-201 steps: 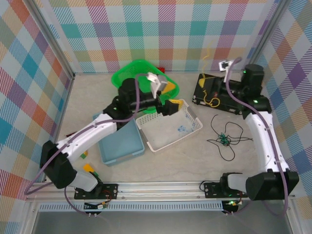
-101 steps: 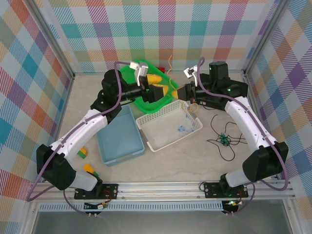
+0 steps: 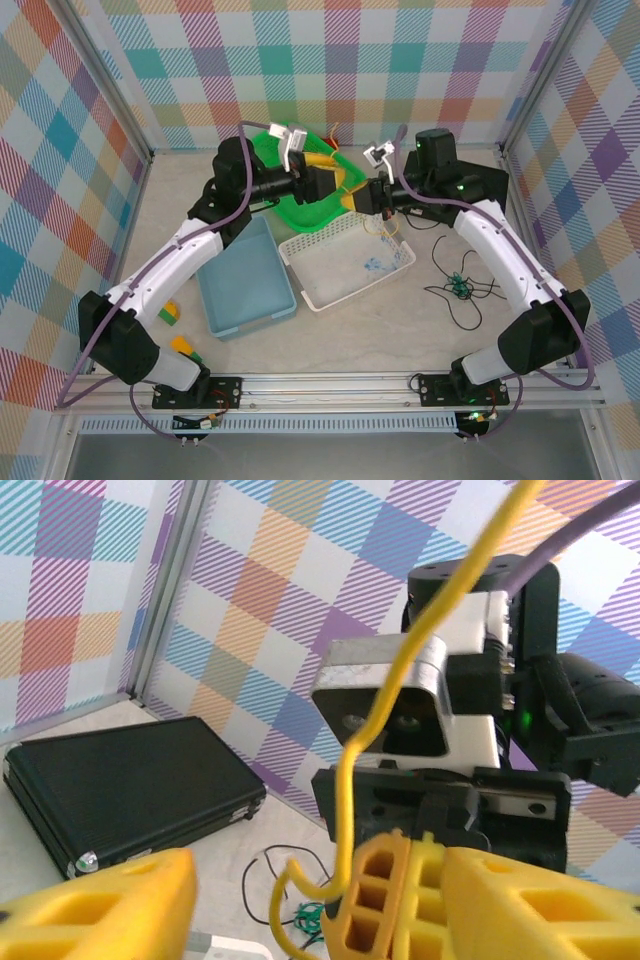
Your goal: Untangle the cables
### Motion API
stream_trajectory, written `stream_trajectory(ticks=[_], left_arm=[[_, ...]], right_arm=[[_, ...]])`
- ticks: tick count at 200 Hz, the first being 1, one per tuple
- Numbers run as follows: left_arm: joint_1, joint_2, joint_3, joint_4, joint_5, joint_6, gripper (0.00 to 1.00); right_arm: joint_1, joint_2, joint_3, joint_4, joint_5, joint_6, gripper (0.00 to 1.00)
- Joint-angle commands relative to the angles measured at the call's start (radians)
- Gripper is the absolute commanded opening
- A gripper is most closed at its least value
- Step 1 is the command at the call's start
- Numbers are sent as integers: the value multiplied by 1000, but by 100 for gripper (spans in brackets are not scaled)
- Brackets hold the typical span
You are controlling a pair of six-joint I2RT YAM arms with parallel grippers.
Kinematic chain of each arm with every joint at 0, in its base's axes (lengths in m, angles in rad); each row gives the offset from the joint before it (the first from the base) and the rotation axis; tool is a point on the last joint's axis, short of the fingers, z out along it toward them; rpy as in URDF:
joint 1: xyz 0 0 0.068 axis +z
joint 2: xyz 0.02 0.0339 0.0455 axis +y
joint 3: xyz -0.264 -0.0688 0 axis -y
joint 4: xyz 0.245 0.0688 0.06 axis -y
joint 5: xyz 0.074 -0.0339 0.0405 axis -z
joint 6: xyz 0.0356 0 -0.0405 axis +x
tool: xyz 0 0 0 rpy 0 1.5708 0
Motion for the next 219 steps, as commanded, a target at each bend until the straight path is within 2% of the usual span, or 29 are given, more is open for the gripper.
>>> stream_trajectory(ticks=[1, 17, 29, 37, 62, 93, 126, 145, 173, 177, 187, 197, 206, 219], left_arm=[[4, 7, 21, 56, 3, -4, 52], [5, 9, 21, 79, -9, -13, 38], [7, 14, 45, 65, -29, -29, 18], [12, 17, 65, 48, -56, -60, 0], [39, 19, 110, 29, -95, -138, 0], [83, 14, 178, -87, -159, -178, 0], [139, 8, 172, -66, -178, -288, 0], [142, 15, 190, -98, -181, -268, 0], [142, 26, 192, -94, -185, -259, 0], [143, 28, 194, -91, -185, -256, 0], [143, 36, 202, -96, -183, -246, 0], [142, 48, 230, -140, -178, -217, 0], [142, 59, 263, -195, -183, -179, 0], [143, 71, 299, -279, -203, -134, 0]], right_arm=[[13, -25, -19, 10, -46, -13, 0], [13, -33, -26, 7, -48, -14, 0], [14, -45, -45, 9, -39, -18, 0], [14, -53, -58, 5, -31, -26, 0], [14, -84, -116, -41, 30, -102, 0], [13, -155, -236, -9, 191, -194, 0], [32, -243, -389, 154, 346, -236, 0], [70, -288, -453, 266, 469, -284, 0], [70, -267, -426, 324, 471, -281, 0], [70, -254, -411, 318, 464, -269, 6], [70, -226, -371, 310, 461, -217, 35], [69, -215, -350, 335, 457, -148, 55], [68, -222, -344, 363, 440, -100, 62], [58, -257, -357, 403, 452, -32, 65]])
